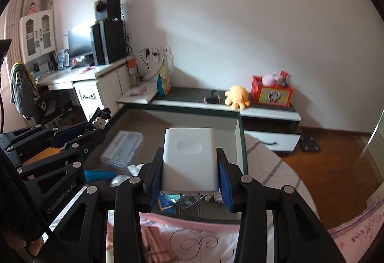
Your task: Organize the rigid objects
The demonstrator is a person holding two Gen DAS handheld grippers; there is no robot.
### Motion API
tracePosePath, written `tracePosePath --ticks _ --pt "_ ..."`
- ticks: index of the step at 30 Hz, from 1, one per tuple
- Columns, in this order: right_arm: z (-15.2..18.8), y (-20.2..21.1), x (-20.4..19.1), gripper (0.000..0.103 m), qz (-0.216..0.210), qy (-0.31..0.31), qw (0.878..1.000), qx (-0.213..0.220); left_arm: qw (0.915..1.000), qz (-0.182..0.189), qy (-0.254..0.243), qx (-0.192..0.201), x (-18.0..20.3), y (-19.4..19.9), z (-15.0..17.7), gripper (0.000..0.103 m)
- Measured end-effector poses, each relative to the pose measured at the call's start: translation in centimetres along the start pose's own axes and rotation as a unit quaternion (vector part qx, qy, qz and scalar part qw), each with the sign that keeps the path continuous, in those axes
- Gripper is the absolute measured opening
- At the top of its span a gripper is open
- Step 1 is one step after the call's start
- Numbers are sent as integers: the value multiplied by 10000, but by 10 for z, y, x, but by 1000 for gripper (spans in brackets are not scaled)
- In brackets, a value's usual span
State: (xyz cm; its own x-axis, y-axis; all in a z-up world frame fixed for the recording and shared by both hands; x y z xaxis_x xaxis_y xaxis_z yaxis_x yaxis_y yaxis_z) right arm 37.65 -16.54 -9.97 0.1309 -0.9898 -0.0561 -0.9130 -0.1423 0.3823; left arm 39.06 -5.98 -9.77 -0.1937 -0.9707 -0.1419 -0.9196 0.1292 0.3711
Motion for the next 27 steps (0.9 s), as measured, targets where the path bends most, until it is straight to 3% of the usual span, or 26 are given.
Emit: tracePosePath --ticks 5,13,15,17,20,21,23,27 --pt "27 -49 10 41 -44 -118 9980 -612 9981 -36 -43 -612 -7 -60 21 19" --pt "35 -74 7 43 -245 -155 9962 -826 9949 -133 14 -1004 -11 -95 41 21" --pt "34 -71 7 49 -251 -168 9965 -782 9943 -206 26 -1048 -13 -93 43 30" --pt "28 -62 6 59 -227 -185 9974 -656 9951 -142 46 -976 -13 -88 42 55" --pt "17 -42 8 75 -95 -244 9988 -422 9968 -351 35 -711 -20 -70 36 79" --pt "13 -35 9 84 -85 -281 9990 -348 9974 -347 101 -620 -23 -63 32 81" --pt "6 -17 10 84 -59 -347 9992 -200 9979 -336 297 -465 -31 -45 26 94" --pt "-6 26 5 84 -54 -422 9991 91 9988 -260 419 -39 -37 2 11 100"
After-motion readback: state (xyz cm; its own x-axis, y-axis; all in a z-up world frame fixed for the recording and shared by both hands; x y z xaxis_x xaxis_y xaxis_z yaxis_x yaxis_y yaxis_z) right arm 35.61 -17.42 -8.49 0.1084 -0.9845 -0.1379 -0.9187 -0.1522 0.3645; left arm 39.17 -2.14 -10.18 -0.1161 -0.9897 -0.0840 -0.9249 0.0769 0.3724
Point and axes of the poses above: each gripper's, at about its wrist camera, not at the fingertips, and y roughly against the way its jaws point, x to its right, z to its underside, the point moved 5 cm from there along -y, roughly the way its jaws point, and after that the axes turned 13 degrees about x, right-handed, at the moved point
